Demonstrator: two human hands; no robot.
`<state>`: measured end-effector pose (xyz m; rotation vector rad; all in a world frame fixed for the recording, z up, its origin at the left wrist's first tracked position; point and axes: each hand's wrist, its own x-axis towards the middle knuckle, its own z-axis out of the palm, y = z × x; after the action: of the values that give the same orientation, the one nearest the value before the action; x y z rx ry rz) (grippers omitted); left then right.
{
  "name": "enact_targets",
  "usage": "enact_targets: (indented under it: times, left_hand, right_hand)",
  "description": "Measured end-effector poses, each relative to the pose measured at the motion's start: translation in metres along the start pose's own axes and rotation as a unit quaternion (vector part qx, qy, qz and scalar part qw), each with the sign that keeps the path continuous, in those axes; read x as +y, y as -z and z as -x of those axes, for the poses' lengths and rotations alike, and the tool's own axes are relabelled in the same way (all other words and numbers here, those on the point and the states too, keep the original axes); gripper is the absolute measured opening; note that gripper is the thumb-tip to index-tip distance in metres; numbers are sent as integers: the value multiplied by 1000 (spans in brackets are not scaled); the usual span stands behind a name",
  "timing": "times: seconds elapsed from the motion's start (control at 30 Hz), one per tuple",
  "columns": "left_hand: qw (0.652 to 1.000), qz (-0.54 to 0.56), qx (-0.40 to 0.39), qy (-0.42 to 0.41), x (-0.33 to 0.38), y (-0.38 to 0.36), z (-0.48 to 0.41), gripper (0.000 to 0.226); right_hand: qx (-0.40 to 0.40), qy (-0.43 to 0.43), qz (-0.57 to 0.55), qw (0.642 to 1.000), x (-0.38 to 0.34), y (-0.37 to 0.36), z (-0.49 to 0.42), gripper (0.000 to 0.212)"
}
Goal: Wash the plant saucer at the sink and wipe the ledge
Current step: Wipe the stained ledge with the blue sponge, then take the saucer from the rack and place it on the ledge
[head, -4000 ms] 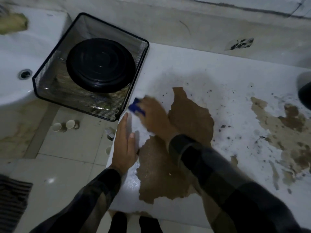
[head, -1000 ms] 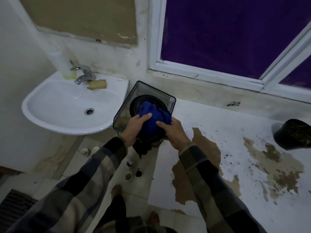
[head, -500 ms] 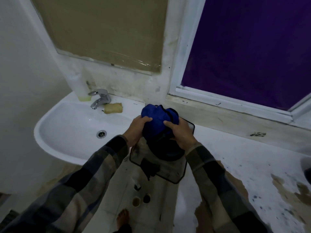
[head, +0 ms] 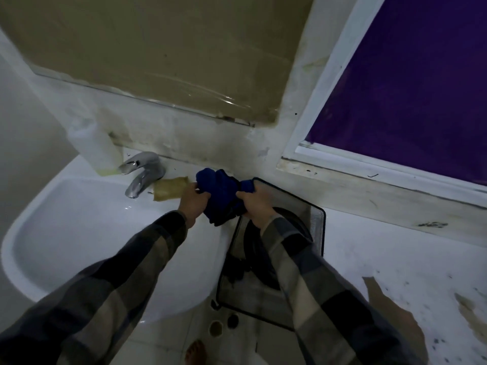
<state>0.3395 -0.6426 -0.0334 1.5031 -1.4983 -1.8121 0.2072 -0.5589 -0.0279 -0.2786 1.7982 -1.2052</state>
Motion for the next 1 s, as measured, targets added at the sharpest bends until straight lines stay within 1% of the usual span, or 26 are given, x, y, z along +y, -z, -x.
enact_targets:
  times: [0.1,0.2,0.27,0.33,0.4,0.47,0.5,0.57,0.63,0.67,0.7,0.73,0.77,0.8,0.83,0.9,0.97,1.0]
  left_hand:
    - [997,-66,13,-35,-4,5,-21,31]
    - [989,-130,20,-65,-10,6,-32,17]
    - [984,-159,16,-76,-15,5,-34,22]
    - [981,-171,6,-89,-17,5,-33,19]
    - [980,-166,-4,-107,-20,6,-31,22]
    - [982,-156,-4,-111,-21,9,-28,29]
    - [981,-159,2,-112,-22,11,-27,30]
    - [980,-165,8,-113,-24,13,-23,33]
    - [978,-169,13,-123,-23,14,-13,41]
    - [974,-178,23,-135,-24,14,-7,45]
    - [969,-192,34,-150,-24,13,0,52]
    - [963,-211,39,-160,-27,13,5,59]
    - [958,-233,39,-164,-29,11,12,62]
    - [952,-252,33,-169,-30,7,20,60]
    - [948,-265,19,-175,-33,3,27,54]
    - [946,-267,-25,-184,-38,-6,44,43]
    - [946,-269,-73,-169,-45,-15,60,37]
    - [944,-274,-86,-162,-49,-19,67,36]
  right_hand:
    - [-1,6,20,1000,3,-15,-17,19]
    - [9,15,66,998,7,-27,-27,23]
    - [12,6,96,995,8,-34,-31,38]
    - [27,-5,154,988,5,-38,-31,51]
    - [49,-10,228,972,3,-41,-31,60]
    - [56,-4,270,961,1,-44,-28,73]
    - [58,0,285,957,-1,-44,-25,76]
    - [62,13,302,951,-3,-42,-19,73]
    - [54,28,286,956,-3,-35,-13,69]
    - [53,39,279,958,-3,-30,-9,63]
    - [55,50,276,958,-2,-24,-4,53]
    - [58,61,279,957,-1,-18,2,39]
    - [61,71,281,955,0,-10,8,25]
    - [66,87,286,952,1,-2,15,20]
    - [68,99,291,949,2,7,22,25]
    - [82,119,297,944,7,26,36,44]
    - [90,127,310,938,16,46,48,45]
    - [96,122,316,936,21,56,53,44]
